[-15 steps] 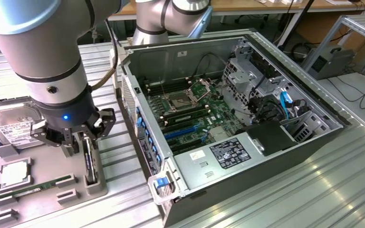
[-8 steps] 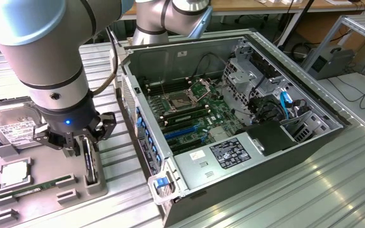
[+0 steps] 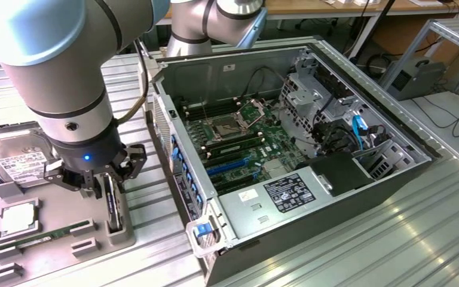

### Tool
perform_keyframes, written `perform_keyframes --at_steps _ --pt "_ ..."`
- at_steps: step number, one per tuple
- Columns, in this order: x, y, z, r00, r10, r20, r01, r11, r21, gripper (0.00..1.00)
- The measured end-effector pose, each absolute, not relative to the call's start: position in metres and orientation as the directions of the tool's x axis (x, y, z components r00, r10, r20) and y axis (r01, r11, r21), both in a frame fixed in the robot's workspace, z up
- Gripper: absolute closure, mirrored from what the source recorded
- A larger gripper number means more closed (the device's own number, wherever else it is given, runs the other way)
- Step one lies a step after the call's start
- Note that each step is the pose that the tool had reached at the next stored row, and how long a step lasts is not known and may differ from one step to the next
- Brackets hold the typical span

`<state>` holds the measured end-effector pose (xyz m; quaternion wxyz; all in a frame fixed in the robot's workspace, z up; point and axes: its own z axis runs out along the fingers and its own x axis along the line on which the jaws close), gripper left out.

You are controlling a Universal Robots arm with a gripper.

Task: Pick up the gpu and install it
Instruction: 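Pick up the gpu and move the gpu toward the slot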

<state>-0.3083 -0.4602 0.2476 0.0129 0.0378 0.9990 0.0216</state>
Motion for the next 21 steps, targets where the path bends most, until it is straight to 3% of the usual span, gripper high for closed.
perform_keyframes --at_steps 21 --pt "-0.3095 -0.4595 0.2406 -0.997 0.076 -0.024 0.075 0.996 0.044 0.58"
